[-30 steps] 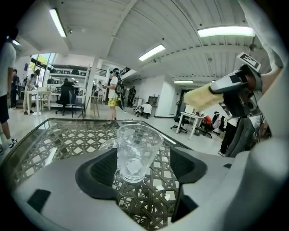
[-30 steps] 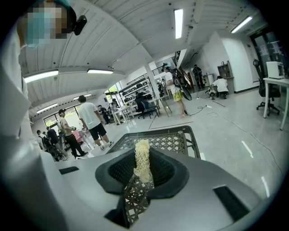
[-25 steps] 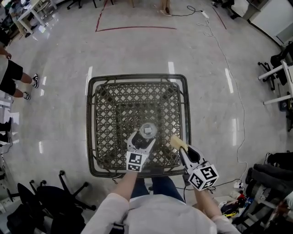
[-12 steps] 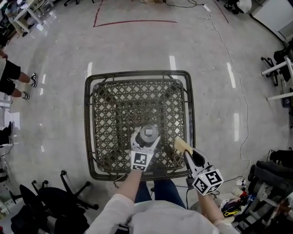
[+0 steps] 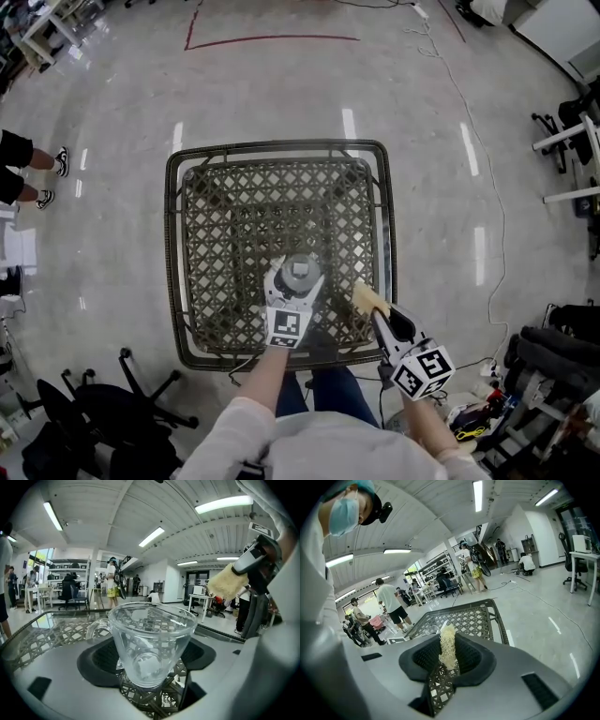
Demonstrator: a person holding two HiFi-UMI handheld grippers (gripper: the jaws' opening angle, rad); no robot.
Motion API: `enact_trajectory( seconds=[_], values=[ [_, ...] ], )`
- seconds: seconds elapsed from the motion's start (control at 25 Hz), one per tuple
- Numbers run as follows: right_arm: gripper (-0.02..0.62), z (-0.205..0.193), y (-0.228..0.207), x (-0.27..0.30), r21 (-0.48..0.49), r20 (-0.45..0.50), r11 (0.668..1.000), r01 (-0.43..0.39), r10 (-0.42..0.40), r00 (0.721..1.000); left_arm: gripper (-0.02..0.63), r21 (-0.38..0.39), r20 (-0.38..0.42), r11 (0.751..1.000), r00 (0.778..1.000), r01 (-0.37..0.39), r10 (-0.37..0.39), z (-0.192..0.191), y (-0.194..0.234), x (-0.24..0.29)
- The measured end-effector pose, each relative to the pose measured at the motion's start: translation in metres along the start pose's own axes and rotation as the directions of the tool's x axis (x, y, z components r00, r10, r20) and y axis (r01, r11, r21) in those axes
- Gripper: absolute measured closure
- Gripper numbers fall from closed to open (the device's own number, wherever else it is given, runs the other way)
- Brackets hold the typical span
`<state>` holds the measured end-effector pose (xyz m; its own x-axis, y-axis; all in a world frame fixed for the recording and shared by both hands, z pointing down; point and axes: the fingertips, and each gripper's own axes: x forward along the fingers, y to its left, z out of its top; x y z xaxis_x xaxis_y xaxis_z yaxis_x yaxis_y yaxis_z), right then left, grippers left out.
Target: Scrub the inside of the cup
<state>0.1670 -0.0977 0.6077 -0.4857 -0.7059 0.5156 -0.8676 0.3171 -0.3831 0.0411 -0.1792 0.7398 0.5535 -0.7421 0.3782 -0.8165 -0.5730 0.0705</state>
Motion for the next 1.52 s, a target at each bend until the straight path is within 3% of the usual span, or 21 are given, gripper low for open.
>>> enact_trajectory(
  seconds=[0.6,0.88,1.12,1.32,1.52],
  values=[
    [0.5,0.019,0.02,0.0,-0.038,0.049,0.998,-0.046,0.048,0.998,0.239,-0.002,-0.05,0.995,0.994,0.097,-0.097,0.007,0.007,-0.005],
    [0.5,0.054,0.044,-0.011,-0.062,0.114,0.993,-0.1,0.107,0.988,0.239,0.125,-0.101,0.972,0.977,0.201,-0.189,0.049,0.007,-0.027],
    [0.5,0.093,0.066,-0.014,-0.095,0.184,0.984,-0.148,0.163,0.969,0.239,0.215,-0.124,0.959,0.98,0.182,-0.158,0.095,0.019,-0.048],
    [0.5,0.115,0.091,-0.018,-0.137,0.208,0.972,-0.191,0.216,0.954,0.239,0.23,-0.179,0.953,0.971,0.197,-0.158,0.123,0.02,-0.074],
    [0.5,0.133,0.112,-0.033,-0.203,0.218,0.953,-0.224,0.267,0.939,0.239,0.298,-0.206,0.932,0.967,0.207,-0.149,0.147,0.01,-0.103]
  ],
)
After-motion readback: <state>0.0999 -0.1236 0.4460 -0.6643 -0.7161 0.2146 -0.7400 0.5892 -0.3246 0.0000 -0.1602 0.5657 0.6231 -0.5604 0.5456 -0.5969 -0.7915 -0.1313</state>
